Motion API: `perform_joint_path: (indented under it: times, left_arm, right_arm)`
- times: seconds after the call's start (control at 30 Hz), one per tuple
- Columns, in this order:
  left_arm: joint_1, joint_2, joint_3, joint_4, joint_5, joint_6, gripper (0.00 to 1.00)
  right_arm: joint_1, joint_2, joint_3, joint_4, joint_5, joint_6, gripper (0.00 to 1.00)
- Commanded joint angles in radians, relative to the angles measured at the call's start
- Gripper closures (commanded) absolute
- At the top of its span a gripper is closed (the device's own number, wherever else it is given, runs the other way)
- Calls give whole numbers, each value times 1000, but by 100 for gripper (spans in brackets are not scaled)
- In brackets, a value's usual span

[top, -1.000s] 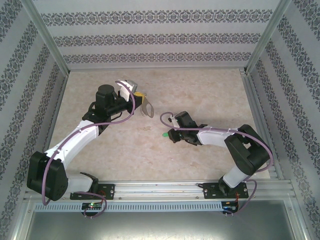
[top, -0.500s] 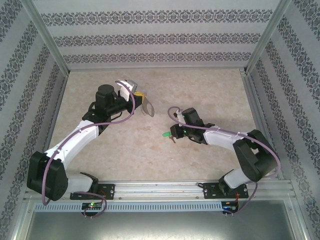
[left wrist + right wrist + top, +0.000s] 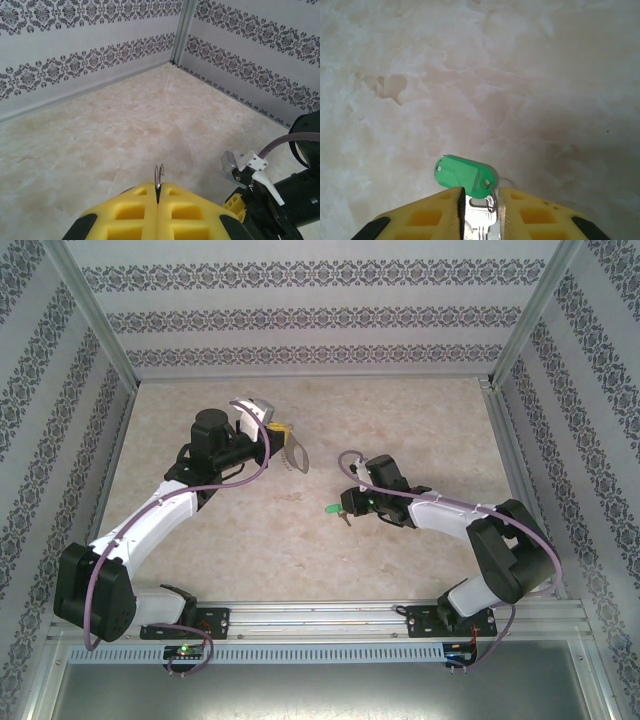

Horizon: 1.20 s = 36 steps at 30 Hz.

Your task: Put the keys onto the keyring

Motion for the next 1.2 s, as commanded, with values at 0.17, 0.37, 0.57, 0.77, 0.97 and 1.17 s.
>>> perform_joint_path:
  times: [0.17,0.37,0.57,0.77,0.97,1.17]
  left_arm:
    - [13,-37,-10,69,4,-18,100]
    - [14,-27,-1,58,8,-9,100]
    - [14,-19,4,56,8,-4,100]
    - [13,-15,7,58,13,-5,100]
    - [13,-13,8,59,15,-5,100]
    - [14,-13,6,63,13,-4,100]
  right_arm:
    - [-16,-10,-13,-4,12,48,69]
    - [-16,15,-19,14,-15,83,67]
    - [-16,50,-20,34,-30,97,65]
    - [-17,88,-22,61,-35,107,64]
    - [-14,117,-11,75,-55,108,65]
    - [-14,139,0,75,-64,107,69]
